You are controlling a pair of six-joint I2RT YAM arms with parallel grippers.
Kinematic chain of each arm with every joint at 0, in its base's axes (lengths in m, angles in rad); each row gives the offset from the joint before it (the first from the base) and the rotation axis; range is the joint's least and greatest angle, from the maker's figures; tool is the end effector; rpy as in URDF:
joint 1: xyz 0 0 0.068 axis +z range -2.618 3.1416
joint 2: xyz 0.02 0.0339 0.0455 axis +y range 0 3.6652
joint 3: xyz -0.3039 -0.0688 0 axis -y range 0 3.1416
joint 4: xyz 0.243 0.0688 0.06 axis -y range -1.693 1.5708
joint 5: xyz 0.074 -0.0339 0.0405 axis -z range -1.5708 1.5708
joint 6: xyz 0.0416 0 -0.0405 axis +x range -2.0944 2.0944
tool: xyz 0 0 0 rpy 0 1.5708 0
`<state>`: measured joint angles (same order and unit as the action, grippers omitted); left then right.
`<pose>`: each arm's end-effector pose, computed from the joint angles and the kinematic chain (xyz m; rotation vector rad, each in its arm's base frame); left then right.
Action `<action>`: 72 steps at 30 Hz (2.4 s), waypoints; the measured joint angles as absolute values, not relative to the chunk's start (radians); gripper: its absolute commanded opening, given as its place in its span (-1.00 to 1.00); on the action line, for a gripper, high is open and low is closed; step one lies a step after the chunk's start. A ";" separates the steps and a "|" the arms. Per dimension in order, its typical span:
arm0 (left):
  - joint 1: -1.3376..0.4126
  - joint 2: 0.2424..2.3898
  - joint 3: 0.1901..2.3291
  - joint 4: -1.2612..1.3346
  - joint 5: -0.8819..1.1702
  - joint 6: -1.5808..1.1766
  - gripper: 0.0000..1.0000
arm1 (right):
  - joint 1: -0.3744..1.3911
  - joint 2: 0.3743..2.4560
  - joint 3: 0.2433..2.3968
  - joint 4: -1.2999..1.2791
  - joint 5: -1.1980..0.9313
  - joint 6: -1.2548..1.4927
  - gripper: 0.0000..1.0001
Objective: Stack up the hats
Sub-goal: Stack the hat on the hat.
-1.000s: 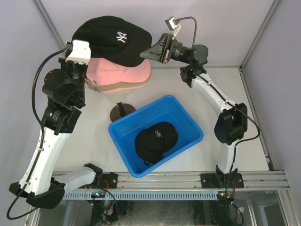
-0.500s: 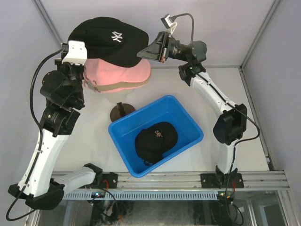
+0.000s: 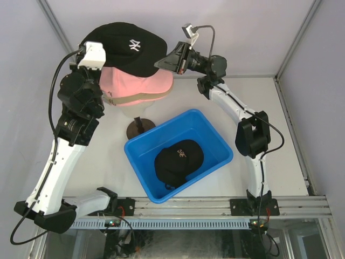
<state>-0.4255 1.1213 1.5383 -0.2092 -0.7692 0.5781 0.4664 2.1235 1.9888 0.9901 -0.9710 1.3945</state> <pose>0.1827 -0.0510 0.5619 0.0566 1.4527 0.6472 0.4243 0.2521 0.4726 -0.6492 1.2159 1.9605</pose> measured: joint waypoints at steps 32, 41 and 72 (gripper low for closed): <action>-0.427 1.098 1.541 -0.450 -0.675 0.409 -1.00 | 0.439 1.990 1.721 1.079 -0.983 1.390 -1.00; -0.428 1.087 1.541 -0.484 -0.656 0.372 -0.99 | 0.437 1.962 1.701 0.943 -0.991 1.391 -1.00; -0.440 1.092 1.541 -0.549 -0.621 0.295 -0.99 | 0.420 1.811 1.568 0.605 -0.989 1.391 -1.00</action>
